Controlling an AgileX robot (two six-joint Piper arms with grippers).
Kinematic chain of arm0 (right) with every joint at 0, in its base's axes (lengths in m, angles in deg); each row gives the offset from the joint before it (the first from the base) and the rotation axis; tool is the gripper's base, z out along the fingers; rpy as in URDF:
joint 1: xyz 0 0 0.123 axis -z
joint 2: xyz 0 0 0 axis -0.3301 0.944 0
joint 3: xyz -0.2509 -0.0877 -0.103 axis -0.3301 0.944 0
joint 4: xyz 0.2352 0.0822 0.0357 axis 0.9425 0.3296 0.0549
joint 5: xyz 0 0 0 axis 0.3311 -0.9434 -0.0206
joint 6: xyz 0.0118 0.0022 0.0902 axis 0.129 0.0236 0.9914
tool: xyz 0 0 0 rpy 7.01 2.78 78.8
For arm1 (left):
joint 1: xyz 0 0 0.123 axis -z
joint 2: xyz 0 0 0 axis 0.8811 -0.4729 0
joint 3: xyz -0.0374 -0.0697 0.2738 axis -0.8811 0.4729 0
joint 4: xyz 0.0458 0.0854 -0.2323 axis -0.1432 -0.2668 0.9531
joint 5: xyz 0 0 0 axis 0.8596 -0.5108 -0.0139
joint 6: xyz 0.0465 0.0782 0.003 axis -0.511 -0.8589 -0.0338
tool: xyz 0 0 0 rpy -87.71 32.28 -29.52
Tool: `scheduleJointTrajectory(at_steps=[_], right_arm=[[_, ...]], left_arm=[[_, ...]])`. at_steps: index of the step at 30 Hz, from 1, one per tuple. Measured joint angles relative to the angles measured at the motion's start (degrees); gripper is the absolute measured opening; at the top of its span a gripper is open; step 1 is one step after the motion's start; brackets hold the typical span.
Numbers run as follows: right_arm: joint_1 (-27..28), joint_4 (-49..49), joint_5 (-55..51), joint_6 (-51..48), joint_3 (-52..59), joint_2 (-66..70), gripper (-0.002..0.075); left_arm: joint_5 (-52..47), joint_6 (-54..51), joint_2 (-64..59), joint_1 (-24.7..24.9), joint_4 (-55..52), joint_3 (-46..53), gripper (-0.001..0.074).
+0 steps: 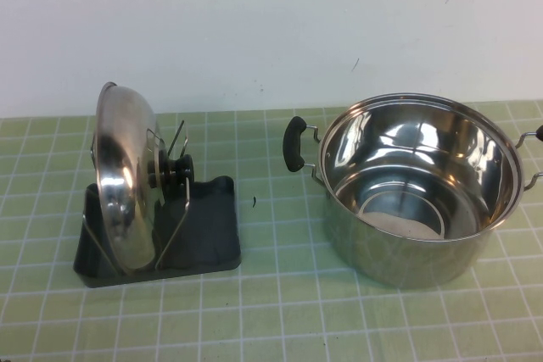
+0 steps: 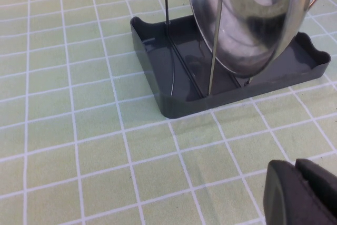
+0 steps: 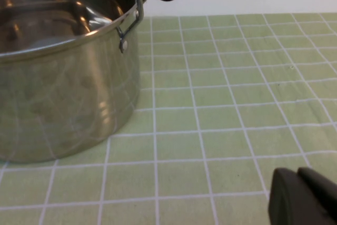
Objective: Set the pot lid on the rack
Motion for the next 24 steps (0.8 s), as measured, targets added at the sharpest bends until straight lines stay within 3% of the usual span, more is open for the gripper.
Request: scheduleJointTrajectory(at_steps=[24], right_arm=[[0.0,-0.62,-0.49,3.49,0.0,0.0,-0.0001]], left_arm=[[0.0,0.11,0.0,0.0,0.0,0.0,-0.0001]])
